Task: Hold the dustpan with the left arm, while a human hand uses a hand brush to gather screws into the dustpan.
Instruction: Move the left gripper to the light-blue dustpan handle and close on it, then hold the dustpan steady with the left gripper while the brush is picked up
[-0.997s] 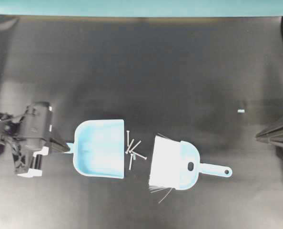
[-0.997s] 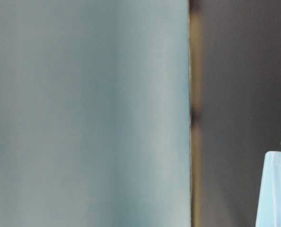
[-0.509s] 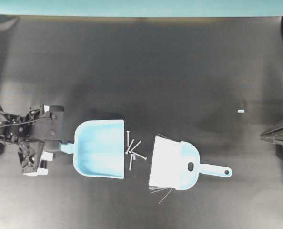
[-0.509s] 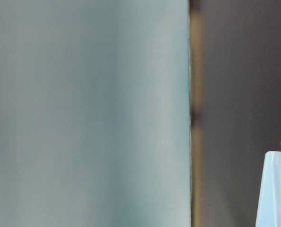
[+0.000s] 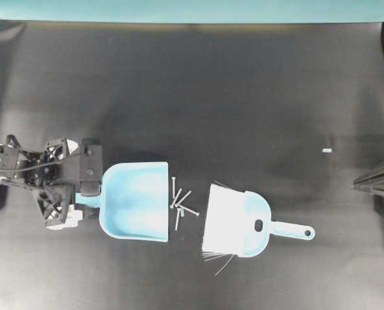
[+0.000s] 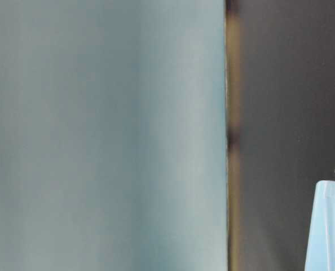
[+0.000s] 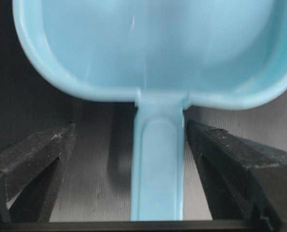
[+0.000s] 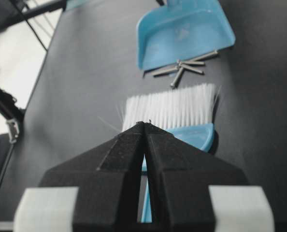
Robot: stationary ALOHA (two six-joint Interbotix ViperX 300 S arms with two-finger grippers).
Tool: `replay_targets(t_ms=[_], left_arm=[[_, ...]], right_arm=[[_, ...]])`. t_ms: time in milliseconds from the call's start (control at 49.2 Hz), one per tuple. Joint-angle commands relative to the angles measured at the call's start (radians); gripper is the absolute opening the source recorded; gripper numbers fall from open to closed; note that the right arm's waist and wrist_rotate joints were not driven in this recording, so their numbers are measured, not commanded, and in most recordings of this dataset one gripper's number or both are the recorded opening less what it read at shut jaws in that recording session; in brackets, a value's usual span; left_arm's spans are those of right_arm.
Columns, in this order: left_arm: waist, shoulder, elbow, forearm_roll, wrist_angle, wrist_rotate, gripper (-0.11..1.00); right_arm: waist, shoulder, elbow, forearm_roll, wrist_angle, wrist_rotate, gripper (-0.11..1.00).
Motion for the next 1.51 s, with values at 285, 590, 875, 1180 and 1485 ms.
replay_targets(t_ms=[285, 590, 875, 1180, 1485], left_arm=[[-0.012, 0.028, 0.003, 0.003, -0.097, 0.011, 0.90], [-0.015, 0.044, -0.005, 0.002, -0.086, 0.009, 0.89], [-0.040, 0.040, -0.011, 0.003, -0.086, 0.011, 0.31], [-0.046, 0.015, 0.026, 0.003, -0.124, 0.014, 0.30], [-0.040, 0.005, 0.018, 0.002, -0.147, 0.012, 0.30]], right_arm=[[0.000, 0.005, -0.002, 0.000, -0.006, 0.002, 0.00], [0.000, 0.005, -0.002, 0.000, -0.006, 0.002, 0.00], [0.000, 0.003, 0.000, 0.000, -0.005, 0.002, 0.00], [0.000, 0.003, -0.002, 0.002, -0.005, 0.002, 0.00], [0.000, 0.003, -0.002, 0.000, -0.005, 0.002, 0.00]])
